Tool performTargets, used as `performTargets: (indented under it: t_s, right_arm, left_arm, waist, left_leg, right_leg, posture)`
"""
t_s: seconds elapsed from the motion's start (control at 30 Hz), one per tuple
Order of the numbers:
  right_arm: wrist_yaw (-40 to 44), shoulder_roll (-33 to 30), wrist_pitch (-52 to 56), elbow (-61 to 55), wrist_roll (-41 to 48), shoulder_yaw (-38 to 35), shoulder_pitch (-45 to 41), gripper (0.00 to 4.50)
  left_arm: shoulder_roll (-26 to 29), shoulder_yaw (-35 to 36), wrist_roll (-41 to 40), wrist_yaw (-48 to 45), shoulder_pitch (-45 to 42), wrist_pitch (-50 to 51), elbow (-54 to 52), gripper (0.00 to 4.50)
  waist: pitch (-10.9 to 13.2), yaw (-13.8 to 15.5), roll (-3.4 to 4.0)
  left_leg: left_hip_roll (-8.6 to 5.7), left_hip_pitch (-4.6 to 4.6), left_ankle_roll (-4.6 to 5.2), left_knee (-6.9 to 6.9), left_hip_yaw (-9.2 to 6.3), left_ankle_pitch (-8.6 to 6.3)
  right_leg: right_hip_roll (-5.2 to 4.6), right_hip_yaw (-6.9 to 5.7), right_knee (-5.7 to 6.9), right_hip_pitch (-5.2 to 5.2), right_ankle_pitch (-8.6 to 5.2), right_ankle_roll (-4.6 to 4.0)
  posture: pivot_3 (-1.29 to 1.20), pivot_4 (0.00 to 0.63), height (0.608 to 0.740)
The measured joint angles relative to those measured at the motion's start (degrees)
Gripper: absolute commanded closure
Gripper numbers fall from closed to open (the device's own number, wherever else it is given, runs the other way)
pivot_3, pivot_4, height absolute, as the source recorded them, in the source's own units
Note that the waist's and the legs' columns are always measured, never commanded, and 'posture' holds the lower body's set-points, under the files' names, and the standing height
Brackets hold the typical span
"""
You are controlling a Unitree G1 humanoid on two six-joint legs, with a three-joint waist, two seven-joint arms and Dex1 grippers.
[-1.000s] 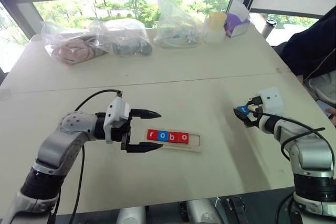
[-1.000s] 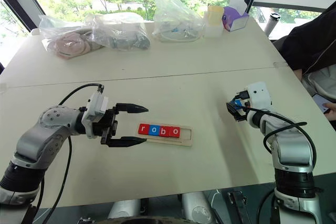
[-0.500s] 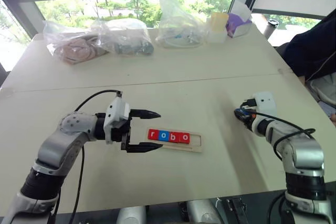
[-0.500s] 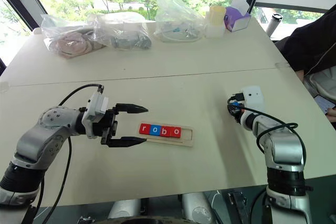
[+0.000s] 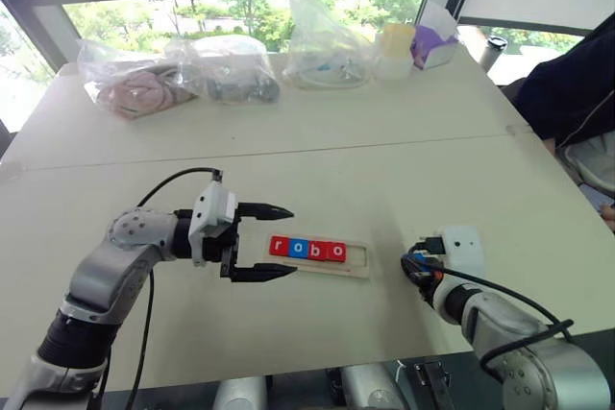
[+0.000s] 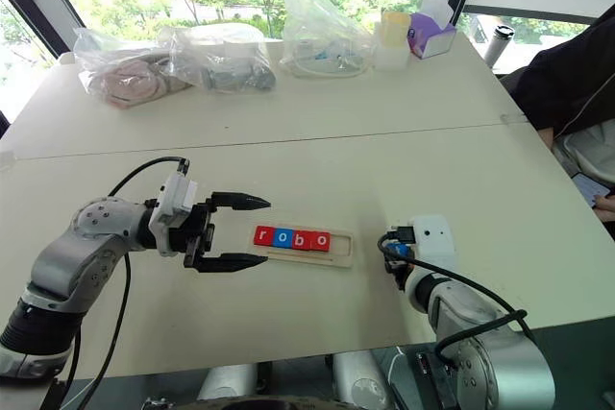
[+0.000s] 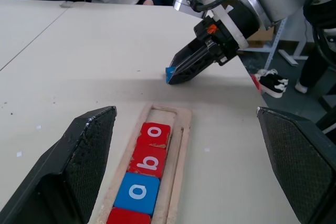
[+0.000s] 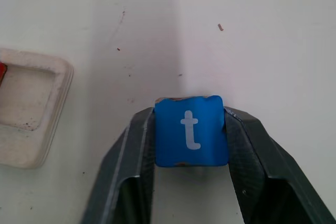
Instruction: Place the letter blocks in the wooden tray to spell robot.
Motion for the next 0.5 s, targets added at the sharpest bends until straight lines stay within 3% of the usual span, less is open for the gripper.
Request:
performTargets:
  t_s: [0.07, 0.2, 0.33, 0.5]
  right_arm:
    - [2.4, -3.1, 0.1, 0.2, 1.2, 0.3, -0.5, 0.40]
    - [13.7, -18.7, -8.3, 2.6, 4.8, 0.0, -0.6, 0.40]
    - [29.0, -32.7, -26.6, 9.7, 6.3, -0.5, 1.4, 0.40]
    - [47.5, -42.3, -49.9, 29.3, 5.8, 1.2, -0.2, 0.40]
  left_arm:
    - [-0.1, 0.0, 0.0, 0.0, 0.0, 0.0, 0.0, 0.00]
    - [-0.2, 0.0, 0.0, 0.0, 0.0, 0.0, 0.2, 0.00]
    - [-0.6, -0.1, 0.0, 0.2, -0.3, 0.0, 0.4, 0.00]
    - [-1.0, -0.4, 0.1, 0.4, -1.1, 0.2, 0.4, 0.00]
  waist:
    - [0.0, 0.0, 0.01]
    - [0.0, 0.0, 0.05]
    - [0.1, 0.1, 0.00]
    - [0.1, -0.1, -0.07]
  left_leg:
    - [-0.03, -0.01, 0.00, 0.00, 0.02, 0.00]
    - [-0.11, -0.03, 0.01, 0.01, 0.06, 0.00]
    - [-0.11, -0.03, 0.02, -0.03, 0.03, -0.01]
    - [-0.12, 0.00, 0.03, 0.04, 0.10, -0.01]
  right_leg:
    - [-0.01, 0.00, -0.03, 0.00, 0.00, 0.00]
    - [-0.05, 0.03, -0.14, 0.02, 0.00, 0.02]
    - [0.01, 0.00, -0.17, 0.03, 0.00, 0.03]
    - [0.01, 0.04, -0.17, 0.08, 0.01, 0.04]
  posture:
    - [0.00, 0.150, 0.740]
    - [0.00, 0.150, 0.740]
    - [0.00, 0.150, 0.740]
    - [0.00, 0.150, 0.740]
